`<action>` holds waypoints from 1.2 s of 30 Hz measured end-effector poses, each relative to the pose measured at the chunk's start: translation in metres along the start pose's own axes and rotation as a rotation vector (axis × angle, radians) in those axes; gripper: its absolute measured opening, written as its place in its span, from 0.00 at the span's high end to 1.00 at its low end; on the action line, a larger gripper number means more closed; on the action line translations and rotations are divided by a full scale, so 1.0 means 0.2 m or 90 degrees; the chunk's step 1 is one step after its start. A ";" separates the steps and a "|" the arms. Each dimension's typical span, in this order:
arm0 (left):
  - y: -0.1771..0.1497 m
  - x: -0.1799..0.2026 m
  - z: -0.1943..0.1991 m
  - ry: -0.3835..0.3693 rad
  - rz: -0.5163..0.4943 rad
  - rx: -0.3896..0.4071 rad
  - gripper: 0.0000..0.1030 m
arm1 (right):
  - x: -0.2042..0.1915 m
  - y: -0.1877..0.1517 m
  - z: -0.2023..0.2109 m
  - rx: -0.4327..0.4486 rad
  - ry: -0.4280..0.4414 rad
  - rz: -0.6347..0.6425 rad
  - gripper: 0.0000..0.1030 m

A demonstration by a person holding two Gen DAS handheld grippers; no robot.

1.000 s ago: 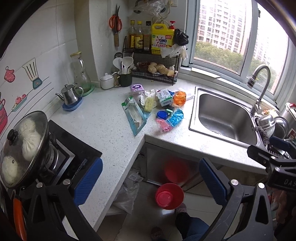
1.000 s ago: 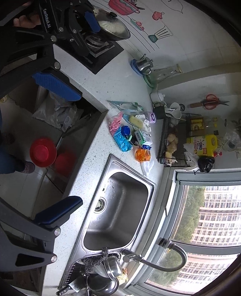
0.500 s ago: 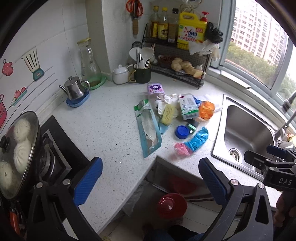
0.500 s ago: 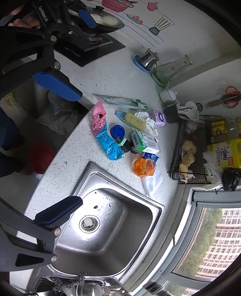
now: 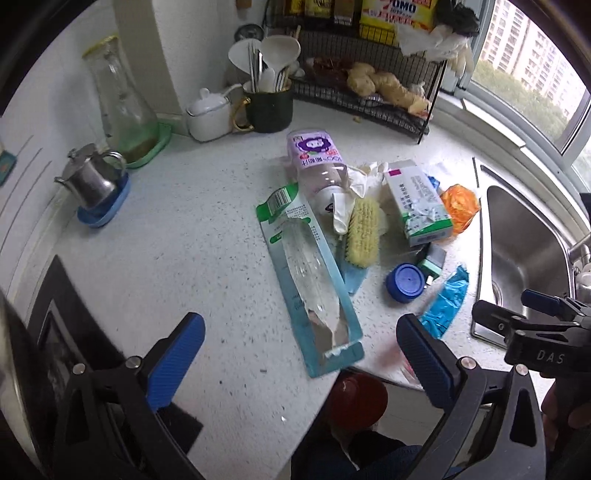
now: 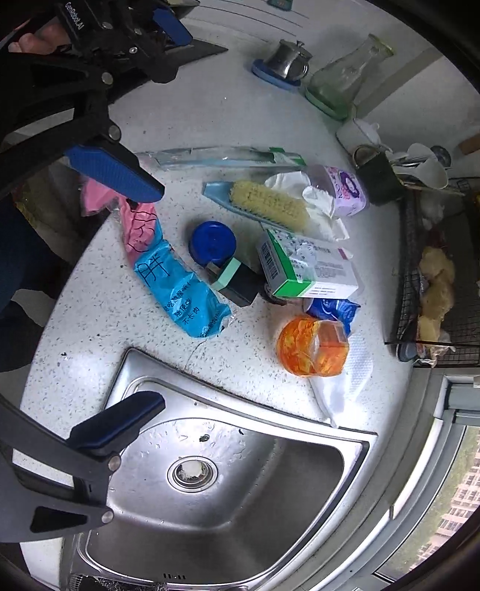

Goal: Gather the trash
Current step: 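Move both tools toward the trash items on the counter, then grasp the blue glove packet with right tool while left tool grasps the blister card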

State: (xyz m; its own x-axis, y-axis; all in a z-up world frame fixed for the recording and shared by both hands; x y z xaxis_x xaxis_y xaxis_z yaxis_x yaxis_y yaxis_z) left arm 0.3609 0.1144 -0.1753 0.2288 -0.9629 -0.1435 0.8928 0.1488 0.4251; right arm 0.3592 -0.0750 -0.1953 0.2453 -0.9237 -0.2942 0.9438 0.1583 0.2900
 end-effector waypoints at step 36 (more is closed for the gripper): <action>0.08 -0.06 -0.69 -0.143 0.072 -0.208 0.00 | 0.05 -0.13 -0.14 -0.092 -0.080 -0.035 0.72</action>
State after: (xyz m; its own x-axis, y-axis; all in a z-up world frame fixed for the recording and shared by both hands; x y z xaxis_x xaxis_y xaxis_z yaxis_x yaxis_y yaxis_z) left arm 0.4269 0.1587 -0.2897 0.2748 -0.9561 0.1021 0.9514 0.2858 0.1152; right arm 0.3428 -0.0797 -0.2309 0.1714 -0.9673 -0.1867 0.9792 0.1464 0.1404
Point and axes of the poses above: each gripper's, at about its wrist camera, not at the fingertips, and z roughly against the way its jaws point, x to its right, y to its top, the point moved 9 cm from there along -z, roughly the way its jaws point, and after that the axes turned 11 degrees about y, right-handed, at the moved point
